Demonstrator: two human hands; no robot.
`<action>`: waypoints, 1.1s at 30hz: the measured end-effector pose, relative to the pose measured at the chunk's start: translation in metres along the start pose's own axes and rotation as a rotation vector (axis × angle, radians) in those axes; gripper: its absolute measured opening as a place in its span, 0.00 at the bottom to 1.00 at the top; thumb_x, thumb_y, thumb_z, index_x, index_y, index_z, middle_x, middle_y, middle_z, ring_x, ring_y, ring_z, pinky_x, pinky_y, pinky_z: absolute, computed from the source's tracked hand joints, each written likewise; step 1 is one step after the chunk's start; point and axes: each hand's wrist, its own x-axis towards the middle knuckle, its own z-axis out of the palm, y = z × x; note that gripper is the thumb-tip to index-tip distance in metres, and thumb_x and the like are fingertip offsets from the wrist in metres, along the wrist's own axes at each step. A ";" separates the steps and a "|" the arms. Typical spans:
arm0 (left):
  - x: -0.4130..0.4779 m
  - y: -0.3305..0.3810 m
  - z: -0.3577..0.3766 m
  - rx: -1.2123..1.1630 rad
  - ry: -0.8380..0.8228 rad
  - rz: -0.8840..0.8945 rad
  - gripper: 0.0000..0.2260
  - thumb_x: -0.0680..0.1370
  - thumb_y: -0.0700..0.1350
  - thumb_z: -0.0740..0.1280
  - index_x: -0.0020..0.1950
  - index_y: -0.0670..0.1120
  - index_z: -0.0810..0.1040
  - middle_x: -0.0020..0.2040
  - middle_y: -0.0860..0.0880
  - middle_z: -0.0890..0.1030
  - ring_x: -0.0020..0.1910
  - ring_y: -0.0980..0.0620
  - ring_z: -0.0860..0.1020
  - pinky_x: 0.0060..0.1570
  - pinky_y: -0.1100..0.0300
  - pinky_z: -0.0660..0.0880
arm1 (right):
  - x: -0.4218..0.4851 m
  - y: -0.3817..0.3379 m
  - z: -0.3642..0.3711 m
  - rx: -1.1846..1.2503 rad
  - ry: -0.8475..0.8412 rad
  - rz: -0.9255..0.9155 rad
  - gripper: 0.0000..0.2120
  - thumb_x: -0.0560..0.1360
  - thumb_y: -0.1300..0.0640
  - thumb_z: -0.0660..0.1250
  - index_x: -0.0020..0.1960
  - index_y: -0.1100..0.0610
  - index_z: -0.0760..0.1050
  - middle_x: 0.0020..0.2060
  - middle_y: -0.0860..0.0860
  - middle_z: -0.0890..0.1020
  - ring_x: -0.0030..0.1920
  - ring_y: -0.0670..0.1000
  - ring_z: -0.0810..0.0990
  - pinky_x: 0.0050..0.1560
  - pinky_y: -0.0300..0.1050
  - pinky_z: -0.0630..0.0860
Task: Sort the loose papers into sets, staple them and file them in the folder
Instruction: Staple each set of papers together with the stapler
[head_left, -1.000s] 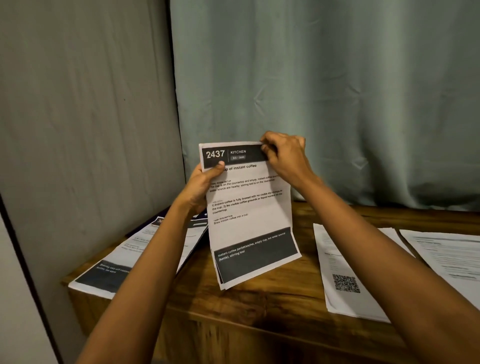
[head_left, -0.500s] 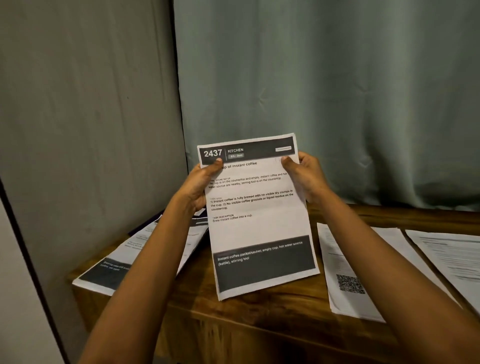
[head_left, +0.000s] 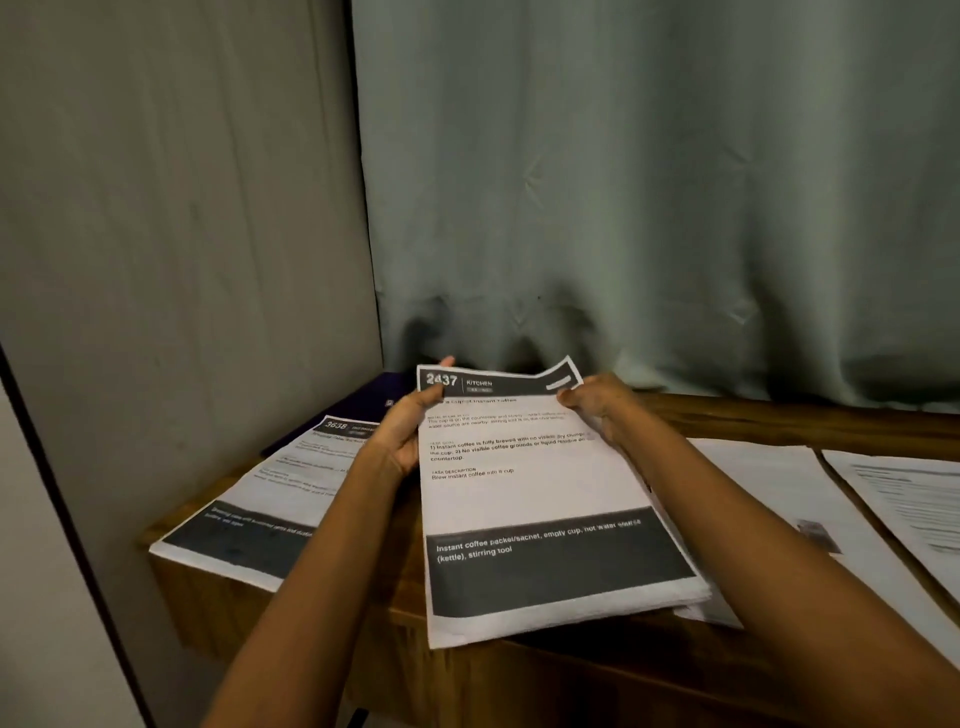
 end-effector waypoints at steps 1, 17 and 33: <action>0.001 -0.008 -0.005 -0.003 0.029 -0.021 0.15 0.82 0.41 0.57 0.63 0.54 0.76 0.58 0.37 0.80 0.50 0.41 0.81 0.38 0.46 0.82 | 0.001 0.010 0.003 -0.047 0.011 0.005 0.03 0.72 0.69 0.68 0.40 0.66 0.76 0.38 0.59 0.78 0.40 0.55 0.77 0.45 0.48 0.73; 0.009 -0.051 -0.022 0.187 0.037 0.071 0.12 0.81 0.37 0.60 0.63 0.46 0.74 0.50 0.39 0.82 0.48 0.41 0.81 0.53 0.44 0.77 | -0.008 0.038 0.090 -0.292 -0.043 -0.805 0.14 0.77 0.62 0.65 0.62 0.54 0.78 0.62 0.51 0.78 0.68 0.47 0.68 0.67 0.39 0.60; 0.004 -0.050 -0.013 0.237 0.088 0.093 0.15 0.82 0.55 0.57 0.55 0.45 0.76 0.44 0.39 0.83 0.43 0.42 0.83 0.45 0.50 0.80 | -0.002 0.046 0.102 0.049 -0.014 -0.641 0.08 0.71 0.64 0.73 0.49 0.55 0.83 0.48 0.48 0.83 0.52 0.41 0.79 0.56 0.36 0.74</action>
